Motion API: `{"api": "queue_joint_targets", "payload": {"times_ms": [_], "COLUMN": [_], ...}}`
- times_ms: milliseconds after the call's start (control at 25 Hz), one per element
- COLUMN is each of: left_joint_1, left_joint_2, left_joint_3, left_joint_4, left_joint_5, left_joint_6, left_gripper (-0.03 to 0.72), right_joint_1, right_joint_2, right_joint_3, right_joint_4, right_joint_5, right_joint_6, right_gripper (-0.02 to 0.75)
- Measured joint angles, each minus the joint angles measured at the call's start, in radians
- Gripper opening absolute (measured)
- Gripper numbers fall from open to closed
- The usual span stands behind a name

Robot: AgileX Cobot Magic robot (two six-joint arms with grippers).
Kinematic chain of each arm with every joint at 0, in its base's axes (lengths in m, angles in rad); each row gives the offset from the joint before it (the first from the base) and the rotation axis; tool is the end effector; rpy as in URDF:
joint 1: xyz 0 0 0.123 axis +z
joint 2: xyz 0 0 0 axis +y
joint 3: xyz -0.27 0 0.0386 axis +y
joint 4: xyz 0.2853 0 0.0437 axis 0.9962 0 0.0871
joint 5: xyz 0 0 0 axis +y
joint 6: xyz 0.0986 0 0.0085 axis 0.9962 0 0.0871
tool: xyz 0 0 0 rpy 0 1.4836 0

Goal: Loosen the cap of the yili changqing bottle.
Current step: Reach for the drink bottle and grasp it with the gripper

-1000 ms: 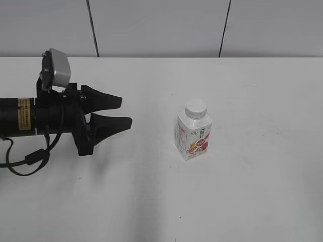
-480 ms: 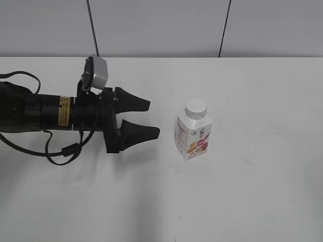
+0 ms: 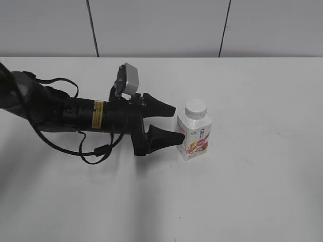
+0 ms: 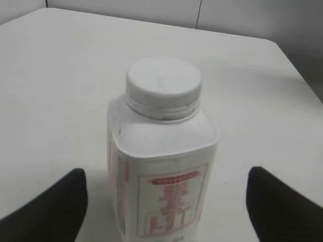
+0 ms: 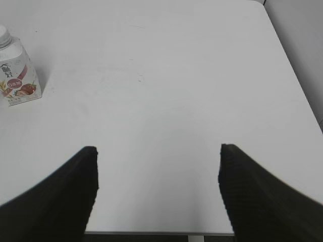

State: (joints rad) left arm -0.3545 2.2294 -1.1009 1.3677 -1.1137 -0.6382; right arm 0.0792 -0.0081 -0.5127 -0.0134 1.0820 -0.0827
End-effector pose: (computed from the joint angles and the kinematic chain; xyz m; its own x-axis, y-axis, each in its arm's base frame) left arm 0.3402 -0.2186 0.0450 -0.1099 0.2828 -0.9529 0.9927 0.0799 -0.0908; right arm 0.0434 0.0023 0.2940 -0.4471 -0.1246 -0.8858 -0.1088 0.9905 -0.0845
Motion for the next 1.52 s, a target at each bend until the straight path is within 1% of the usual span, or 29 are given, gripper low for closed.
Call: {"api": "queue_joint_targets", "payload": {"times_ms": [360, 560, 720, 1240, 1520], "left_joint_1": [-0.057, -0.079, -0.092, -0.109, -0.096], "left_joint_2": [0.021, 0.051, 0.077, 0.169, 0.174], "left_joint_3": [-0.014, -0.017, -0.019, -0.107, -0.114], "left_joint_4": [-0.108, -0.188, -0.227, -0.243, -0.202], "left_joint_5": [0.04, 0.046, 0.046, -0.01, 0.039], "left_joint_6": [0.001, 0.046, 0.087, 0.104, 0.104], "left_gripper": [0.588, 0.588, 0.588, 0.588, 0.588], "right_joint_1": [0.0, 0.0, 0.0, 0.0, 0.0], "right_joint_2": [0.0, 0.0, 0.0, 0.0, 0.0], "right_joint_3": [0.0, 0.0, 0.0, 0.0, 0.0], "right_joint_4": [0.0, 0.0, 0.0, 0.0, 0.0], "right_joint_5": [0.0, 0.0, 0.0, 0.0, 0.0], "right_joint_6": [0.0, 0.0, 0.0, 0.0, 0.0], "right_gripper": [0.586, 0.586, 0.586, 0.586, 0.586]}}
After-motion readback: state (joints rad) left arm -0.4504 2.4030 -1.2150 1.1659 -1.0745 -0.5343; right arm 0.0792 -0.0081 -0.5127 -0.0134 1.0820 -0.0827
